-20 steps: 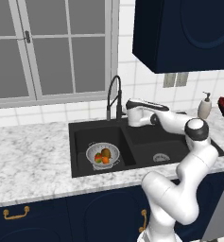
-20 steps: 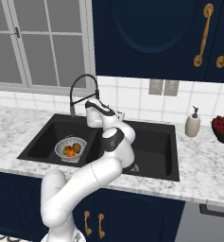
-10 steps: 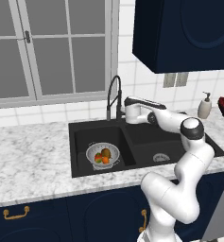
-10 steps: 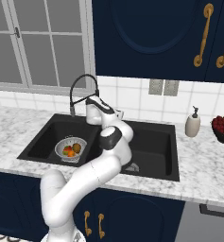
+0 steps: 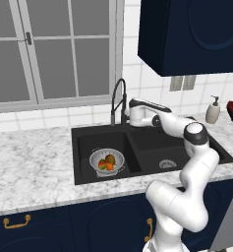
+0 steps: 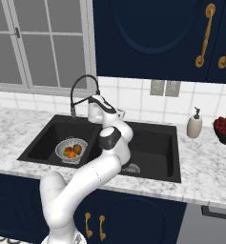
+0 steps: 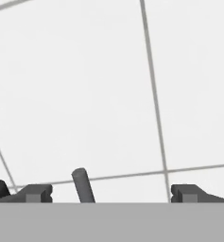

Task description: Put the colander in the sink, put the tangerine, pear, mango in the colander, and turn on the sink faucet and pour water over the colander.

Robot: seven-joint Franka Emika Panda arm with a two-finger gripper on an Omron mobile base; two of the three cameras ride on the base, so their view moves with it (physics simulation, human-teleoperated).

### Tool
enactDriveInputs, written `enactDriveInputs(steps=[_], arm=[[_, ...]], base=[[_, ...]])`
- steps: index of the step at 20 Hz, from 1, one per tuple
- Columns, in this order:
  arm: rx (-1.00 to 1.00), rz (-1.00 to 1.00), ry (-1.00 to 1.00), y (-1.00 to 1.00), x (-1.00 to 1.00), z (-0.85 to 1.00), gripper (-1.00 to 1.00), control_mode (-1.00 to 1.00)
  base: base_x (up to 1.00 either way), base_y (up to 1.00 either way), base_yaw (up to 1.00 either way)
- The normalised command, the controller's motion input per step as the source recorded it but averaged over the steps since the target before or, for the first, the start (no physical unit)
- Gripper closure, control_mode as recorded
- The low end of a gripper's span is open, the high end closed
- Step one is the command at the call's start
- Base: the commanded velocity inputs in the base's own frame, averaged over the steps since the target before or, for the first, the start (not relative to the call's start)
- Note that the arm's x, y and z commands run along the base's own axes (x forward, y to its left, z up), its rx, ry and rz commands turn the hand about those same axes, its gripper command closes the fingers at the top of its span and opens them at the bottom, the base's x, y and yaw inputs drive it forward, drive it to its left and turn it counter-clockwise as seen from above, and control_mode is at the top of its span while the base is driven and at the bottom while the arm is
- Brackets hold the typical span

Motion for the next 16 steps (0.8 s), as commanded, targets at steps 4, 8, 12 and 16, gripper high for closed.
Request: enactDriveInputs(steps=[4,8,12,16], arm=[[0.00,0.00,0.00,0.00,0.15,0.00,-1.00,-1.00],[0.00,0.00,0.00,0.00,0.03,0.00,-1.00,-1.00],[0.00,0.00,0.00,-0.12,0.00,0.00,-1.00,-1.00],[0.00,0.00,0.00,-0.20,0.00,0.00,-1.00,-1.00]], base=[[0.00,0.00,0.00],[0.00,0.00,0.00],[0.00,0.00,0.00],[0.00,0.00,0.00]])
